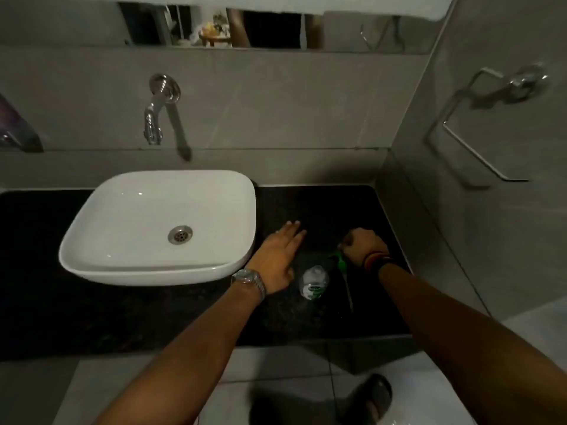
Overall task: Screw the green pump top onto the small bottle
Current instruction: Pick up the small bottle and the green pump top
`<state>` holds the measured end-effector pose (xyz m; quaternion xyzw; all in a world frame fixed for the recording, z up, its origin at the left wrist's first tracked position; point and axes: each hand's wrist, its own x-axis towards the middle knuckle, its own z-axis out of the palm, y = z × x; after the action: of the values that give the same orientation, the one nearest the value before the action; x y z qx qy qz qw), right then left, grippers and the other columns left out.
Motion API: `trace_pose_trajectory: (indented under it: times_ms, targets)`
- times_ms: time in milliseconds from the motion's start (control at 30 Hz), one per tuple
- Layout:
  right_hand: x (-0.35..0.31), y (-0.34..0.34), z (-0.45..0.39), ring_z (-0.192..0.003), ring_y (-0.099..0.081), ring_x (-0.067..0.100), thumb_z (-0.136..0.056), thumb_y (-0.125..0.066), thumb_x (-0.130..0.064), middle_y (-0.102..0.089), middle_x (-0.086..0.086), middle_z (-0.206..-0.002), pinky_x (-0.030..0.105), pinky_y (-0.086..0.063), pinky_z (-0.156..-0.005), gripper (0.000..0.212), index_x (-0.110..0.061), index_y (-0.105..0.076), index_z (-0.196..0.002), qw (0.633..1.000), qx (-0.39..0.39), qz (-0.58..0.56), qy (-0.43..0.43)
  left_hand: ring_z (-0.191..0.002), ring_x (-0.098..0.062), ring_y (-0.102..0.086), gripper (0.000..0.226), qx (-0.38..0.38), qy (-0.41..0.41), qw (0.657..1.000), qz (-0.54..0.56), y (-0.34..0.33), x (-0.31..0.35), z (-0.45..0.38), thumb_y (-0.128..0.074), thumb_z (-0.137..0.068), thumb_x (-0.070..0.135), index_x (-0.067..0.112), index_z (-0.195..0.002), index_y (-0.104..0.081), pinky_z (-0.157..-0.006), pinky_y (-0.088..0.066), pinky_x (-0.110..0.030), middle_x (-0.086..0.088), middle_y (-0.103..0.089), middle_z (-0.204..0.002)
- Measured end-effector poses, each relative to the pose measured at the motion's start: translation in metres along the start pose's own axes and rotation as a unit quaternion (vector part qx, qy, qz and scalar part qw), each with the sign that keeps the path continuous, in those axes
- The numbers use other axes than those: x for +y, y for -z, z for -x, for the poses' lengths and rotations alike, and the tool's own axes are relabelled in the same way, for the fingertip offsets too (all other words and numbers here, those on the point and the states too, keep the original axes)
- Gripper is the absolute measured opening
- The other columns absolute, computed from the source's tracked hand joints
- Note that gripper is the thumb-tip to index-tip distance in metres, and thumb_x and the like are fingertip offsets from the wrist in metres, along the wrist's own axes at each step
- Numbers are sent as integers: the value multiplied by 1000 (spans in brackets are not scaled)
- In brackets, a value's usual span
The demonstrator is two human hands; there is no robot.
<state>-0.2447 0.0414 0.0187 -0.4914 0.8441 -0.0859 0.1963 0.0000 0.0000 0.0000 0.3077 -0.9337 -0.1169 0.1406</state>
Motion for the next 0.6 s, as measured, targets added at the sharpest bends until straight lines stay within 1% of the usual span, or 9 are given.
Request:
trace_pose_trajectory:
  times_ms: [67, 133, 233, 333, 400, 467, 533, 600]
  targets:
    - [12, -9, -4, -106, -67, 38, -72, -74, -48, -70, 19, -116, 44, -57, -90, 54, -11, -70, -111, 996, -57, -23, -68, -152, -32, -17, 97, -36, 0, 999, 33, -18, 3, 5, -72, -69, 23, 9, -154, -28, -120, -26, -46, -17, -20, -164]
    - [24, -17, -7, -111, -65, 39, -69, -78, -50, -68, 20, -122, 44, -56, -93, 65, -10, -67, -119, 989, -93, -38, -105, -151, -29, -20, 96, -53, 26, 996, 63, -36, 10, 16, -77, -72, 33, 11, -153, -31, -121, -25, -42, -15, -23, -163]
    - [26, -27, -17, -113, -65, 38, -67, -81, -52, -68, 19, -123, 44, -56, -93, 71, -7, -66, -119, 986, -114, -37, -113, -149, -25, -26, 95, -35, 72, 989, 126, -51, 17, 21, -83, -71, 47, 16, -149, -39, -120, -28, -44, -8, -35, -159]
    - [18, -33, -30, -116, -64, 37, -63, -85, -49, -66, 19, -127, 44, -55, -95, 79, -7, -63, -126, 984, -136, -20, -115, -147, -20, -30, 90, -19, 120, 979, 163, -53, 25, 22, -83, -71, 52, 20, -146, -44, -118, -26, -41, -2, -43, -153]
    - [13, -39, -34, -114, -65, 37, -62, -87, -46, -67, 18, -127, 44, -56, -95, 78, -8, -64, -127, 984, -141, 4, -104, -145, -21, -33, 85, -9, 141, 975, 170, -53, 27, 21, -82, -71, 54, 22, -142, -48, -117, -29, -42, -2, -48, -150]
    - [12, -45, -40, -112, -66, 36, -58, -85, -47, -69, 16, -125, 45, -57, -94, 77, -10, -67, -123, 986, -139, 15, -93, -143, -22, -37, 80, -2, 153, 974, 170, -53, 27, 20, -81, -71, 56, 23, -138, -53, -116, -32, -45, -3, -53, -145]
    - [10, -44, -42, -110, -67, 35, -57, -83, -48, -70, 15, -122, 44, -57, -93, 75, -11, -68, -120, 986, -140, -2, -92, -140, -23, -41, 75, 4, 156, 972, 175, -53, 26, 19, -79, -70, 59, 23, -133, -58, -114, -35, -46, -3, -58, -140]
    - [7, -34, -37, -106, -67, 36, -62, -81, -47, -71, 15, -116, 41, -57, -89, 66, -9, -70, -116, 987, -124, -43, -89, -138, -23, -43, 69, 12, 158, 970, 186, -55, 26, 18, -78, -70, 59, 24, -128, -62, -113, -37, -46, -2, -62, -135]
